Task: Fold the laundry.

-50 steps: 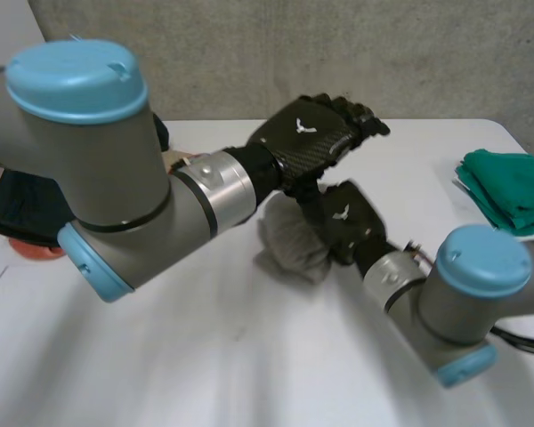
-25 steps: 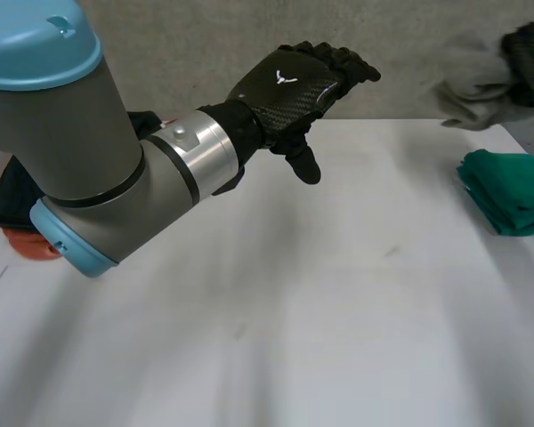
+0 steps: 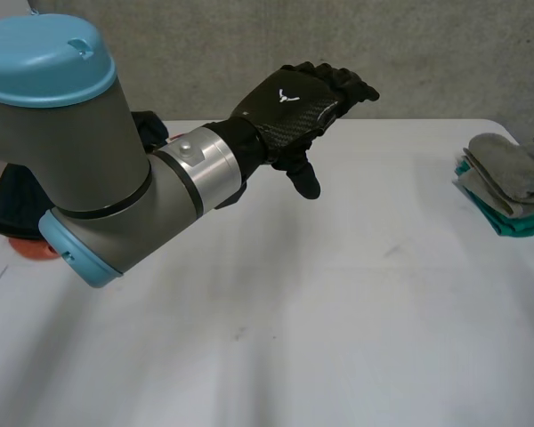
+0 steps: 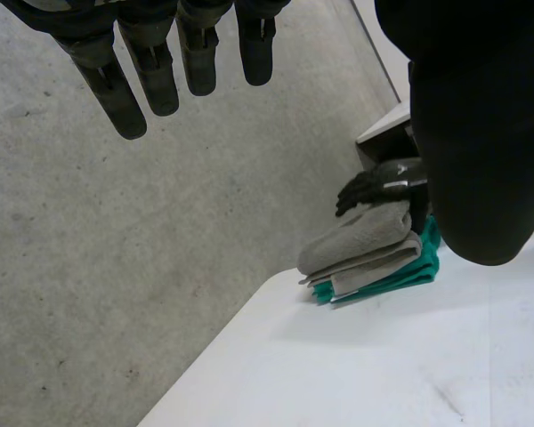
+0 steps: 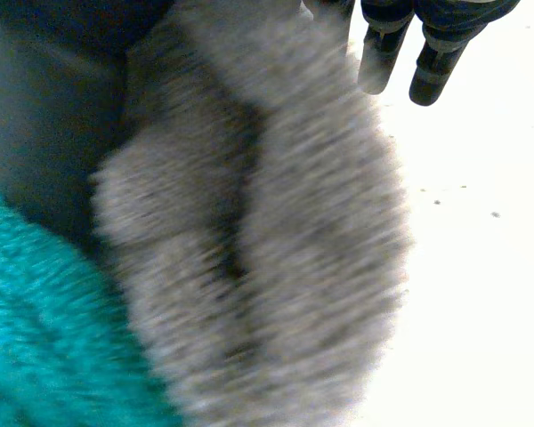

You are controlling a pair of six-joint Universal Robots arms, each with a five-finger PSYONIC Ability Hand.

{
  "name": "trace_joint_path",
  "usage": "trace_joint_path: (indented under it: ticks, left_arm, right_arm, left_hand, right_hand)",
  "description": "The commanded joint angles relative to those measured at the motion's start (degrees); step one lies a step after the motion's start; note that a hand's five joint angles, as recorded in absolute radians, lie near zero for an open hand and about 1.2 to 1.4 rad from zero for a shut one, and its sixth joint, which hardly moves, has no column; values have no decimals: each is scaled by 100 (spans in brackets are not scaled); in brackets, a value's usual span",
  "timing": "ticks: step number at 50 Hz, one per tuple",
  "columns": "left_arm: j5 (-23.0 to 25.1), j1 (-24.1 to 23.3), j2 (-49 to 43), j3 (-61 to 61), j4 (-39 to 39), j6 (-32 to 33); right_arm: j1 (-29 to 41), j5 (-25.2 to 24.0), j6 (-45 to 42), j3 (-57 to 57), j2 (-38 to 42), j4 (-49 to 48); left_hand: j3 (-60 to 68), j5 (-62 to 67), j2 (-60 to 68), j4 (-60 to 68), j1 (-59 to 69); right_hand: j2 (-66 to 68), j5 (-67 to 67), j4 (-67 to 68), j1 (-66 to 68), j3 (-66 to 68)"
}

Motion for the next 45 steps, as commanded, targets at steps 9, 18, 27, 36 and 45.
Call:
trace_joint_path:
  ticks: [9, 18, 27, 36, 45]
  left_arm:
    - [7, -131, 151, -40, -9, -9]
    - [-54, -78, 467, 30, 70, -27]
    - [-1741, 720, 714, 127, 123, 96]
    - [-2015, 2654, -339, 241, 149, 1413]
    - [-1865, 3402, -2115, 1075, 992, 2724]
  right_arm:
    - [-427, 1227, -405, 456, -2210, 1478]
    - [519, 2221, -1760, 456, -3388, 1725]
    - [2639, 1923, -1769, 1597, -3977, 1373]
    - [3580, 1729, -1839, 3153, -4074, 1532]
    - [3633, 1773, -2313, 3980, -3942, 1540]
  left_hand:
    - [-17, -75, 10, 20, 76]
    - [-17, -75, 9, 20, 76]
    - [50, -8, 77, 87, 144]
    - [67, 9, 94, 104, 160]
    - [117, 59, 144, 154, 211]
  right_hand:
    - [-206, -325, -209, -269, -197]
    - [-206, -325, -209, -269, -197]
    - [-206, -325, -209, -269, -197]
    - [-206, -325, -209, -269, -197]
    - [-206, -325, -209, -269, -197]
